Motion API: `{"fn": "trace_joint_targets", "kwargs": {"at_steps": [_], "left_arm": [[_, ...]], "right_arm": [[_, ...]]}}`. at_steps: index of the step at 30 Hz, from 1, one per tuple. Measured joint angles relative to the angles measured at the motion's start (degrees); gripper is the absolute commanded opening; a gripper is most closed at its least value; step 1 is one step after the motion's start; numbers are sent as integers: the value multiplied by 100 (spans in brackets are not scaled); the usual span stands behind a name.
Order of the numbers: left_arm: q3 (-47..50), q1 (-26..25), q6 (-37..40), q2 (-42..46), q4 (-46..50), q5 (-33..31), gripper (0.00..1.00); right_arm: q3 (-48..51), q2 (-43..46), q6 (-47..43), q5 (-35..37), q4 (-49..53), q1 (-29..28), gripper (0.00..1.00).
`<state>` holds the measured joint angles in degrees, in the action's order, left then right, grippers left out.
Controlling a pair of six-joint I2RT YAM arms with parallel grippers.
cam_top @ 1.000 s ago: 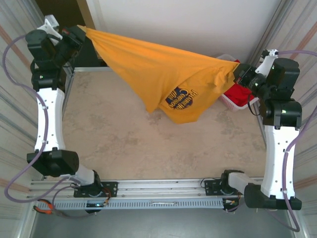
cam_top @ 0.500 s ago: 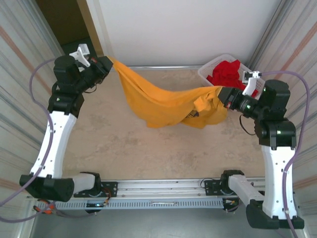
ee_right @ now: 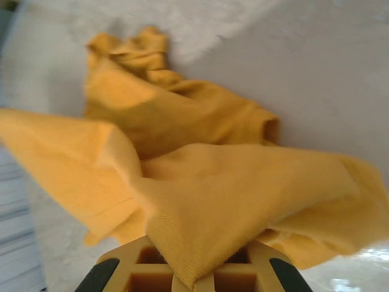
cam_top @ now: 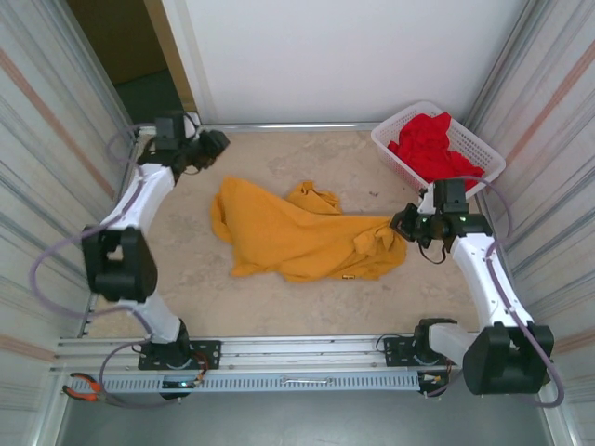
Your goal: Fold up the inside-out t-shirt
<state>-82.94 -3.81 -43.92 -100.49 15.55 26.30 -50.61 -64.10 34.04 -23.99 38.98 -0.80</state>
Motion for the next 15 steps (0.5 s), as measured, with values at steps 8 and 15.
{"fn": "trace_joint_targets", "kwargs": {"at_steps": [8, 15], "left_arm": [[341, -55, 599, 68, 306, -98, 45], [2959, -699, 793, 2691, 144, -671, 55]], "right_arm": [[7, -424, -37, 479, -308, 0, 50], [-192, -216, -153, 804, -214, -203, 57]]}}
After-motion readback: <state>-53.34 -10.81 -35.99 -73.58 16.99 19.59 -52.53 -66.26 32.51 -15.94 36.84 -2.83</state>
